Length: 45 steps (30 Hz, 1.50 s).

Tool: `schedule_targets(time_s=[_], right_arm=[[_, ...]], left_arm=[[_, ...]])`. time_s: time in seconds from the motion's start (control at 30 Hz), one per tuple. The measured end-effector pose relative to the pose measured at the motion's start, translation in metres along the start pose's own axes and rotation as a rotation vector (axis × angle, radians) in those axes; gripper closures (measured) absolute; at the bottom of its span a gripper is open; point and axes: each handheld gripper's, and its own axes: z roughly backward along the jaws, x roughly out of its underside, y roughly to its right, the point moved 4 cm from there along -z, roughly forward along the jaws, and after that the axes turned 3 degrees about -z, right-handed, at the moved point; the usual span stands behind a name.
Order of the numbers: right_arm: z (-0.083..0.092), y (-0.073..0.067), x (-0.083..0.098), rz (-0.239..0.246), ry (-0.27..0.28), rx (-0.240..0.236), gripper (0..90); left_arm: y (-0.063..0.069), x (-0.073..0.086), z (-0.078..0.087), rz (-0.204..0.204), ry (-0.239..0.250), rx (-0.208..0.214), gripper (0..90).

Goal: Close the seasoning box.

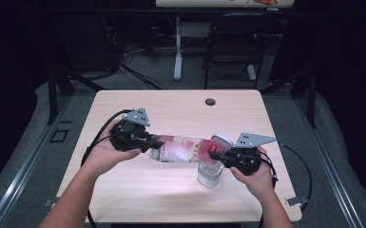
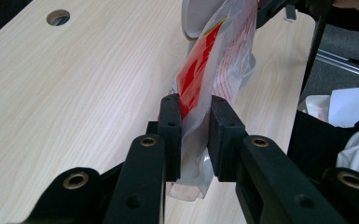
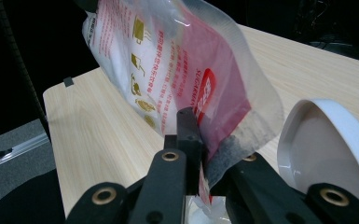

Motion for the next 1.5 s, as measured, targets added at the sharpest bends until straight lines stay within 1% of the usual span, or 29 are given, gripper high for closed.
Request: schedule_targets(time_s=[0.3, 0.57, 1.5], right_arm=[[0.001, 0.001, 0.001, 0.0, -0.005, 0.0, 87.6], [0.001, 0.001, 0.002, -0.001, -0.008, 0.003, 87.6], [0.002, 0.005, 0.006, -0.013, -0.013, 0.008, 87.1]], left_arm=[[0.0, -0.002, 0.0, 0.001, 0.001, 0.004, 77.1], [0.001, -0.005, 0.0, -0.008, -0.001, 0.004, 77.2], [0.003, -0.017, -0.001, -0.026, 0.018, 0.003, 77.6]])
